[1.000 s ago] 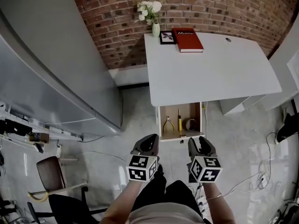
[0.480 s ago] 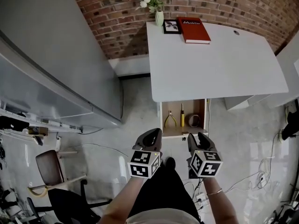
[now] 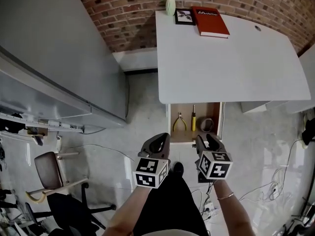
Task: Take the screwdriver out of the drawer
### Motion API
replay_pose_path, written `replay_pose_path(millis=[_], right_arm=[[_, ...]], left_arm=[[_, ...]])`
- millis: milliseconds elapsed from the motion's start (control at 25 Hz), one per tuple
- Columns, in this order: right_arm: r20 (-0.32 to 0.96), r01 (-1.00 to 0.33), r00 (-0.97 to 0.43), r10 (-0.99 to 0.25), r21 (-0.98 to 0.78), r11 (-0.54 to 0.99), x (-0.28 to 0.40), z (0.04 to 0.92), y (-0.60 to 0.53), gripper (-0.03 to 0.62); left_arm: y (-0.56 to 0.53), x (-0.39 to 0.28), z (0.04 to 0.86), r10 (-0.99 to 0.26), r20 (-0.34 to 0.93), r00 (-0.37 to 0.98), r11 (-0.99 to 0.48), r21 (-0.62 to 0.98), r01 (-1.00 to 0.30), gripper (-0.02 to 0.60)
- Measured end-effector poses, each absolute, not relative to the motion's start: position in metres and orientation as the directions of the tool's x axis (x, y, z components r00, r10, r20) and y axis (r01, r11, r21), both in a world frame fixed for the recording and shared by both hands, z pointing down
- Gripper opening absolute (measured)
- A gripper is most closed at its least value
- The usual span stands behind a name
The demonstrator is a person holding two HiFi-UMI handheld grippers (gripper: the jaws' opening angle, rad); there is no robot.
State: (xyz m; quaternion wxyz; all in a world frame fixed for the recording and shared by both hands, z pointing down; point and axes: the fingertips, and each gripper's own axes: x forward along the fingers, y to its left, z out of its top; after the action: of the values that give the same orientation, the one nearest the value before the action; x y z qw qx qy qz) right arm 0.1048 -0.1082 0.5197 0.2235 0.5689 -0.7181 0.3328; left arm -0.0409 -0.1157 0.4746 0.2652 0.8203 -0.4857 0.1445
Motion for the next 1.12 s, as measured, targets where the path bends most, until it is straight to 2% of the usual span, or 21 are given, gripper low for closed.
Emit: replay_pose_path(millis=[1120], right_arm=[[0.818,-0.976,-0.217,-0.532,-0.162,0.147,0.112,0.666,-0.177,0.164]], left_arm=[[-0.141,-0.039,0.575,-0.700,0.563,0.438,-0.308,0.316,-0.898,-0.008]])
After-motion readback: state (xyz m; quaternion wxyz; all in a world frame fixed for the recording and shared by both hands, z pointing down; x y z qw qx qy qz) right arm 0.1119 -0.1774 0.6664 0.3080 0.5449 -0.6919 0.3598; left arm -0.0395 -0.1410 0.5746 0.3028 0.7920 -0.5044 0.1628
